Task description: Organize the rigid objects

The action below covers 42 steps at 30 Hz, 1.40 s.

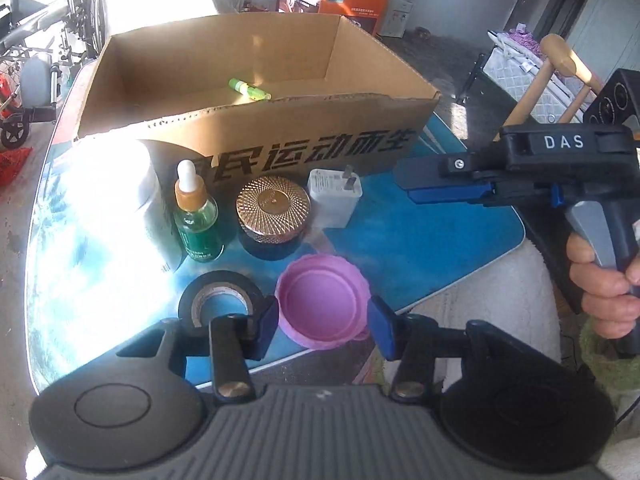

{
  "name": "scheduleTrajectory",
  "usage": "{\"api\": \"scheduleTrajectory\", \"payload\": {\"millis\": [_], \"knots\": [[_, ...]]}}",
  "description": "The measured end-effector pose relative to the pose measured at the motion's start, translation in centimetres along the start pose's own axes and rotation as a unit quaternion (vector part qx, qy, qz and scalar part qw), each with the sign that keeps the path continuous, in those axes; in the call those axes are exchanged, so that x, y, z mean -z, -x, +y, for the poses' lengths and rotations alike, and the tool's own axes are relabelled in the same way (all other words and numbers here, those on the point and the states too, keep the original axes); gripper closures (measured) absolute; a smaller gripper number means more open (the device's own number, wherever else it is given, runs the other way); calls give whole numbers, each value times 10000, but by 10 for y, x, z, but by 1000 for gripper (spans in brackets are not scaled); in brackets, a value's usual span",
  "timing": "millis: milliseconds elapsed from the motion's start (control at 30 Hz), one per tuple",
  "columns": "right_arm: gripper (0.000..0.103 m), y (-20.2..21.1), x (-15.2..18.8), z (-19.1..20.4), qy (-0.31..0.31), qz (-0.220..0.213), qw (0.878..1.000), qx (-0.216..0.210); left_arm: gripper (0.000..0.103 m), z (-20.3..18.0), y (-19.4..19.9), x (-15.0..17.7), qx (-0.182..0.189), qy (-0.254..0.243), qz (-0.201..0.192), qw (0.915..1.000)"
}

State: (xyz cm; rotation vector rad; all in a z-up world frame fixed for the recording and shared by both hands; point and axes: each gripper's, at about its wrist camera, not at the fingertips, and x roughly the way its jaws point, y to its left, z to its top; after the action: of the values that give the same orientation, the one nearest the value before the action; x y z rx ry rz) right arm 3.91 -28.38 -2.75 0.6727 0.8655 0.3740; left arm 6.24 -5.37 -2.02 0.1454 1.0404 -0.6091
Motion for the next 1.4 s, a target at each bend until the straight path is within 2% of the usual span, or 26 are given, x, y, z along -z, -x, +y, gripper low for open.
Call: {"api": "scheduleTrajectory", "payload": {"millis": [233,500,633,733,967,1200,1400], "knots": [[61,-30,25,9,629,429,9959,489,50,-11,-27,15,-178,-124,254,9994],[62,-57,31,21,1437,726,9823,959,45,-23,-48,21,-632,-482,382,9961],[67,-68,34,23,1724,815,9751,1128,45,-26,-55,20,-682,-522,387,9956],[80,-74,36,22,1829,867,9719,1199,45,-28,-57,21,-761,-604,356,9946],[92,-78,35,21,1962,866,9694,1193,45,-34,-62,18,-814,-753,284,9934],[93,-75,37,24,2040,777,9671,1304,44,-36,-60,13,-752,-725,255,9942],[93,-60,38,32,2099,610,9646,1478,44,-47,-49,12,-706,-860,53,9938]]}}
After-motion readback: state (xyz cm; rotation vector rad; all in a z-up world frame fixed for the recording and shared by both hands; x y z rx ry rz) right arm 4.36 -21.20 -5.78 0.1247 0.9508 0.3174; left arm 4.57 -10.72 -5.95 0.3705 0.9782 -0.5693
